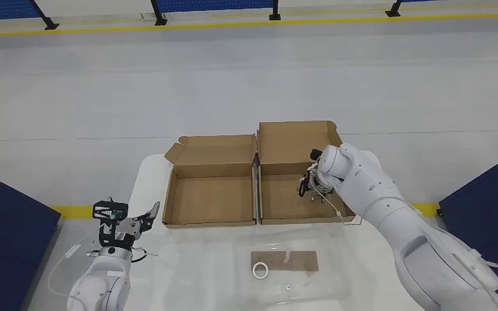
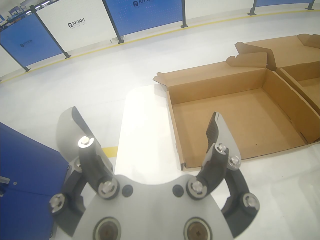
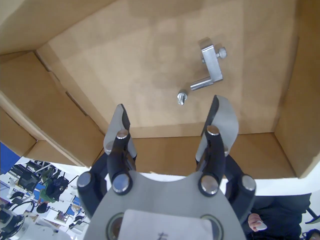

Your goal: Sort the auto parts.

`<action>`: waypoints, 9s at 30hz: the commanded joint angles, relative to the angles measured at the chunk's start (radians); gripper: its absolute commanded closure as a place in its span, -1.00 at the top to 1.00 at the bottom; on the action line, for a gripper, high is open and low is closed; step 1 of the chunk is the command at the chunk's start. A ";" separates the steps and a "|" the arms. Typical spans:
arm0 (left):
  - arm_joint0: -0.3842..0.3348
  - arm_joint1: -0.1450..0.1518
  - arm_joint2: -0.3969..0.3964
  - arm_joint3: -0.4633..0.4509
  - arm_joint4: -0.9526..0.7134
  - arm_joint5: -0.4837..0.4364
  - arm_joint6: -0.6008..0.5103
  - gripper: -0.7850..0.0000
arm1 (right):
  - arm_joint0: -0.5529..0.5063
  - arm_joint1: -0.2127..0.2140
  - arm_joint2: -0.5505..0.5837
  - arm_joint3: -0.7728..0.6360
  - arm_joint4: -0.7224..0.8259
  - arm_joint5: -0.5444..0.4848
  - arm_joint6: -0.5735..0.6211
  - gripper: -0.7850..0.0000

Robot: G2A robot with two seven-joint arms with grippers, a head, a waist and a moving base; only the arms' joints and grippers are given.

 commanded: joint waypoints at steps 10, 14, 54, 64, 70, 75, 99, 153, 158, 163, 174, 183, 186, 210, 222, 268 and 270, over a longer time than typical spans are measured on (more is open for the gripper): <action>0.000 0.000 0.000 0.000 0.000 0.000 0.000 1.00 | -0.005 0.018 0.032 -0.043 0.015 -0.028 0.030 1.00; 0.000 0.000 0.000 0.000 0.000 0.000 0.000 1.00 | -0.006 0.018 0.036 -0.049 0.021 -0.036 0.025 1.00; 0.000 0.000 0.000 0.000 0.000 0.000 0.000 1.00 | -0.390 0.271 0.296 -1.113 -0.257 -0.264 0.449 1.00; 0.000 0.000 0.000 0.000 0.000 0.000 0.000 1.00 | -0.392 0.278 0.274 -1.119 -0.287 -0.261 0.449 1.00; 0.000 0.000 0.000 0.000 0.000 0.000 0.000 1.00 | -0.433 0.280 0.234 -1.169 -0.298 -0.313 0.449 1.00; 0.000 0.000 0.000 0.000 0.000 0.000 0.000 1.00 | -0.447 0.295 0.189 -1.207 -0.325 -0.330 0.449 1.00; 0.000 0.000 0.000 0.000 0.000 0.000 0.000 1.00 | -0.470 0.332 0.053 -1.222 -0.439 -0.441 0.449 1.00; 0.000 0.000 0.000 0.000 0.000 0.000 0.000 1.00 | -0.477 0.272 -0.140 -1.116 -0.622 -0.538 0.427 1.00; 0.000 0.000 0.000 0.000 0.000 0.000 0.000 1.00 | -0.475 0.261 -0.143 -1.107 -0.616 -0.549 0.435 0.65; 0.000 0.000 0.000 0.000 0.000 0.000 0.000 1.00 | -0.478 0.253 -0.140 -1.088 -0.588 -0.571 0.429 -0.04; 0.000 0.000 0.000 0.000 0.000 0.000 0.000 1.00 | -0.481 0.235 -0.139 -1.056 -0.551 -0.603 0.422 -0.18; 0.000 0.000 0.000 0.000 0.000 0.000 0.000 1.00 | -0.480 0.223 -0.139 -1.029 -0.524 -0.636 0.421 -0.33; 0.000 0.000 0.000 0.000 0.000 0.000 0.000 1.00 | -0.479 0.217 -0.142 -1.015 -0.520 -0.638 0.419 -0.37; 0.000 0.000 0.000 0.000 0.000 0.000 0.000 1.00 | -0.468 0.181 -0.161 -0.958 -0.505 -0.663 0.426 -1.00; 0.000 0.000 0.000 0.000 0.000 0.000 0.000 1.00 | -0.465 0.201 -0.101 -1.025 -0.532 -0.601 0.449 -1.00; 0.000 0.000 0.000 0.000 0.000 0.000 0.000 1.00 | -0.730 0.367 0.504 -1.031 0.263 -0.858 0.421 -1.00; 0.000 0.000 0.000 0.000 0.000 0.000 0.000 1.00 | -0.741 0.379 0.535 -1.024 0.357 -0.850 0.429 -1.00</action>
